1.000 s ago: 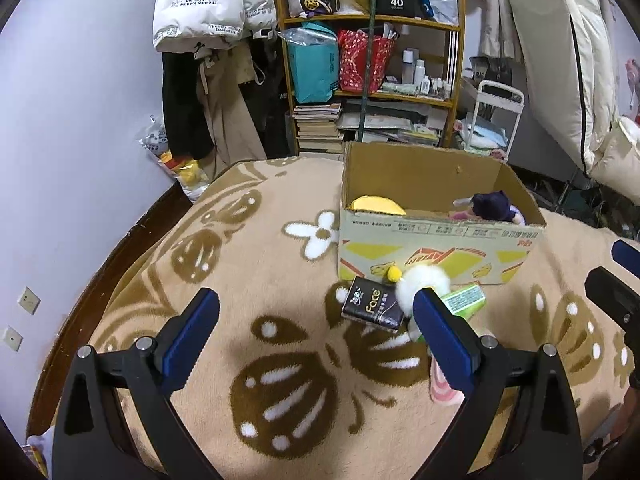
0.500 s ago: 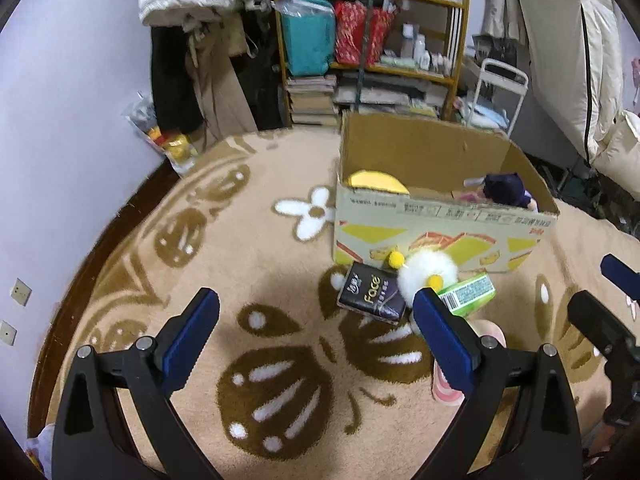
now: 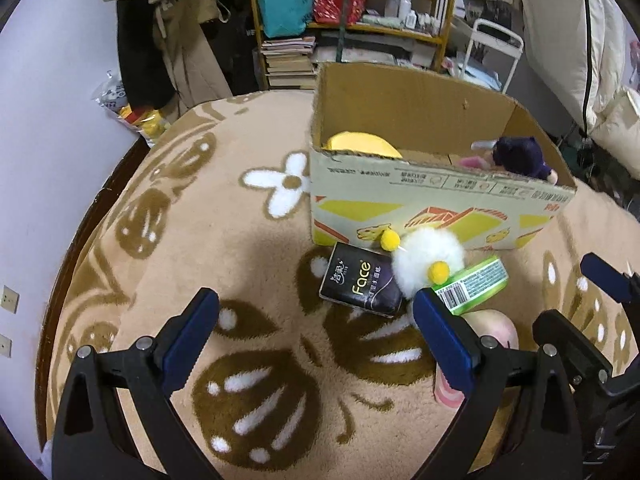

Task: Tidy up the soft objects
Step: 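Lower the left gripper to the black Face tissue pack while the right gripper lowers to the pink cushion, then grasp the Face tissue pack with the left gripper while the right gripper grasps the pink cushion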

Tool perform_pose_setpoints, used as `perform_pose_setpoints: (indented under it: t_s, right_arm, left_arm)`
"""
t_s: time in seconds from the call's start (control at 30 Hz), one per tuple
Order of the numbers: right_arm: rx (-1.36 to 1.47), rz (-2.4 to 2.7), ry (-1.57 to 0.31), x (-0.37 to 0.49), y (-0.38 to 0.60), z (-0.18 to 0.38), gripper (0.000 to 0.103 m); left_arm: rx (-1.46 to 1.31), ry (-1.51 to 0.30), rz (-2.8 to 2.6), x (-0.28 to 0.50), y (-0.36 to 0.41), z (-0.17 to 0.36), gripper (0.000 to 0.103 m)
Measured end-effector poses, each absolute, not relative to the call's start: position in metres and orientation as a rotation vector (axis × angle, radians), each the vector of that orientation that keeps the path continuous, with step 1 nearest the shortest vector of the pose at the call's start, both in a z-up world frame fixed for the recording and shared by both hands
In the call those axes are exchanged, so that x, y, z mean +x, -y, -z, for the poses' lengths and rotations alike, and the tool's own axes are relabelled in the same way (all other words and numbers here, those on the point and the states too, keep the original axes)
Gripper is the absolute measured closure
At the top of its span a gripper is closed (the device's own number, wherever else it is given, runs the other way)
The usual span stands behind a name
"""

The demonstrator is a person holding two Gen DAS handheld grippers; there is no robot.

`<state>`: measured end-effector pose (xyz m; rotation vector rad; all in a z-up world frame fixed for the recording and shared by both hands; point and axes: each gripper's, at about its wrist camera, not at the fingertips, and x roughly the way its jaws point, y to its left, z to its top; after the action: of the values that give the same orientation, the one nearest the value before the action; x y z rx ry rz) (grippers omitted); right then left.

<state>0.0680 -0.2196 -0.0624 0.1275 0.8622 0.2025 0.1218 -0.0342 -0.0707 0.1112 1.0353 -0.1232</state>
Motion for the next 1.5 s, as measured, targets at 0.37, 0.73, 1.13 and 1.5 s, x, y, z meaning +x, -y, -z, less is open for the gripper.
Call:
perform_pose_setpoints:
  t_s: [0.37,0.73,1.13,1.5]
  right_arm:
    - [0.117,-0.195,-0.972,0.085,0.216,0.09,0.0]
    - [0.129,-0.221,-1.053,0.091,0.206,0.109,0.0]
    - [0.214,-0.311,-1.211,0.1,0.195,0.144,0.045]
    - [0.181,-0.264,-1.193,0.101,0.196,0.137,0.056]
  left_arm:
    - [0.107,-1.111,0.143,0.138,0.039,0.093,0.007]
    - [0.068,-1.199,0.162,0.153,0.035,0.113,0.007]
    - [0.016,-1.269,0.209,0.163,0.035,0.133,0.007]
    - [0.074,-1.289,0.213,0.168,0.044,0.148,0.007]
